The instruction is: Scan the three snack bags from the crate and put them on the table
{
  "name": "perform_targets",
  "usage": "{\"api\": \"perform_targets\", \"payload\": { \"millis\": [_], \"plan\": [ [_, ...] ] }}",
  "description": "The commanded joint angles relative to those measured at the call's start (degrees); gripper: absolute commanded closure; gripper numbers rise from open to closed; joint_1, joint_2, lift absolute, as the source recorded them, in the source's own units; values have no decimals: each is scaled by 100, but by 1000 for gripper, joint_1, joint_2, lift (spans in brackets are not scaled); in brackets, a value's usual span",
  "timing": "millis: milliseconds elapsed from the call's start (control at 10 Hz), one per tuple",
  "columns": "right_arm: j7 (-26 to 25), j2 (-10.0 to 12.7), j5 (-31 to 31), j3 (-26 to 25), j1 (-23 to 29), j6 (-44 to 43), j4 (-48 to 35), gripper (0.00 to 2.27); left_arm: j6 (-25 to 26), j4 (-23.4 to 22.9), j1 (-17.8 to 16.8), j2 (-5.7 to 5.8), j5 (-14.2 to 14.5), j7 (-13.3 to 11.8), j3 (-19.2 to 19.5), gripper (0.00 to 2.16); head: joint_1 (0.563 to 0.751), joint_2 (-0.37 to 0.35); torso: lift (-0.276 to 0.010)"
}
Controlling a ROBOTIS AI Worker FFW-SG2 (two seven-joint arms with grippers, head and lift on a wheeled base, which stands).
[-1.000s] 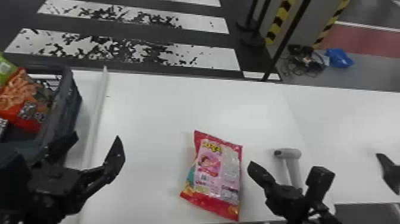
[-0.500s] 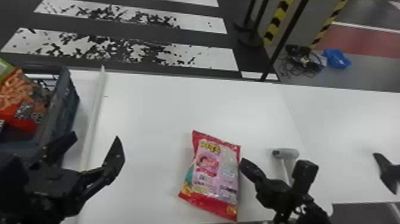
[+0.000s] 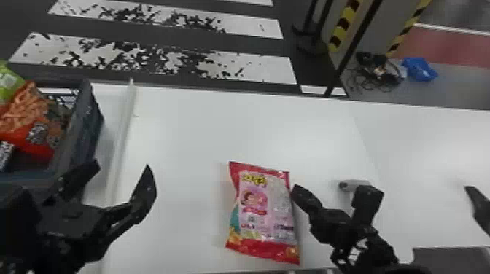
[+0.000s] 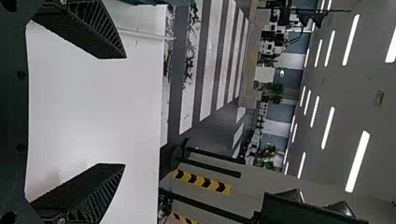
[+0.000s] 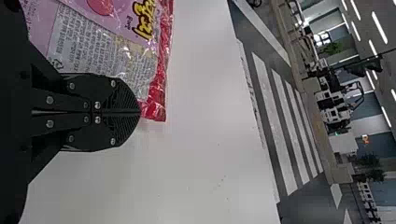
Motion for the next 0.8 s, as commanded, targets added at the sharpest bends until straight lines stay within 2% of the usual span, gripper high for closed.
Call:
{"api": "perform_targets", "payload": {
  "millis": [0, 200, 300, 400, 500, 700],
  "plan": [
    [-15, 0, 39, 56, -22, 0, -5, 2246, -102, -3, 66, -15, 42, -13, 53, 33, 695, -158, -94],
    [-15, 0, -49, -225, 224, 0, -347, 2246, -278, -11, 118, -15, 148, -39, 132, 33, 695, -147, -94],
    [-15, 0, -146, -489, 435, 194, -760, 2108, -296, -3, 118, -15, 192, -39, 141, 33, 695, -151, -94],
    [-15, 0, -190, -708, 690, 334, -1217, 1156, -296, -3, 110, -15, 201, -48, 141, 33, 695, -168, -94],
    [-6, 53, -190, -919, 963, 475, -1631, 6, -313, -3, 101, 0, 271, -65, 141, 33, 695, -187, -94],
    [11, 158, -172, -1209, 1358, 862, -2202, 49, -524, 200, 92, 62, 350, -92, 273, 33, 695, -211, -94]
  ]
}}
